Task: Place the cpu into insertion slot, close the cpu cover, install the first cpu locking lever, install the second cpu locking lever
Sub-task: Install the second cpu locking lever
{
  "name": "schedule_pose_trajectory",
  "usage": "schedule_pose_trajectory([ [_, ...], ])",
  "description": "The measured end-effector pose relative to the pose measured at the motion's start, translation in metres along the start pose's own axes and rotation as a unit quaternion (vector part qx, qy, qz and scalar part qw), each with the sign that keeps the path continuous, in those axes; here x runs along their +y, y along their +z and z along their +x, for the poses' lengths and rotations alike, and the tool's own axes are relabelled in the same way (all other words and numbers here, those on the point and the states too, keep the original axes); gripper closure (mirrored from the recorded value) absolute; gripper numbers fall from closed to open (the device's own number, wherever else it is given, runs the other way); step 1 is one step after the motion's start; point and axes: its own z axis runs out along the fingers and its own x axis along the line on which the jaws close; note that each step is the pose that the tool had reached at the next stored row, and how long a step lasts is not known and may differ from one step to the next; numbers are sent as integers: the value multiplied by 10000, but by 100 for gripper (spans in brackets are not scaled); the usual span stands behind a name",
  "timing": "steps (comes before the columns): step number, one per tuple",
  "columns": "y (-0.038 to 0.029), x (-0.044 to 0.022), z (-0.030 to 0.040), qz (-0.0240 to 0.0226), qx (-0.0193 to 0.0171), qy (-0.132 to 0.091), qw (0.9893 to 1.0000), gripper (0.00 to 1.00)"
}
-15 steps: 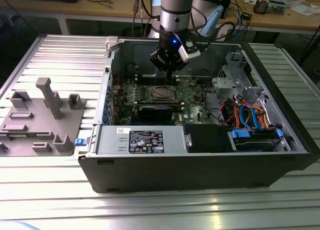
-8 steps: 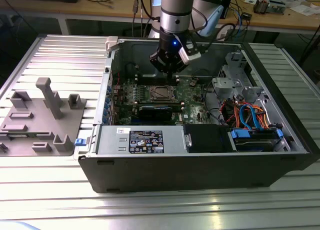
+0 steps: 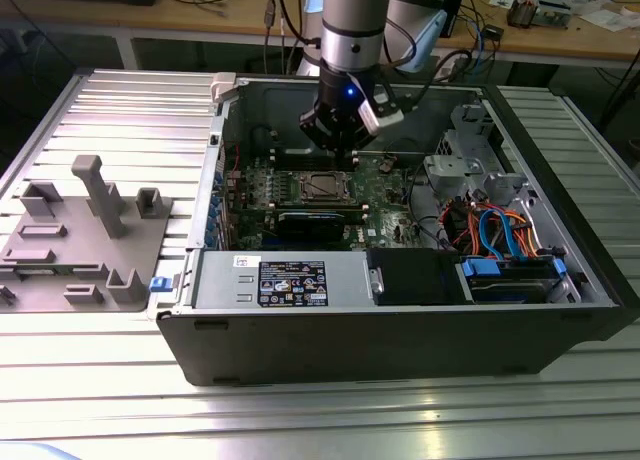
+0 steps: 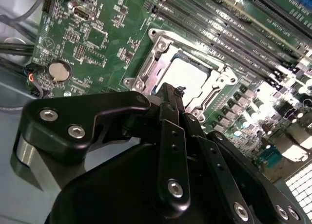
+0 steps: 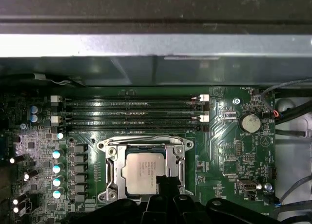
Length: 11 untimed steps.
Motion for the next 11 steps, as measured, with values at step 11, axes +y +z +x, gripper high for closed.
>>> schedule_pose_trajectory([
  [11, -88, -10, -2, 0, 0, 0, 10000, 89],
])
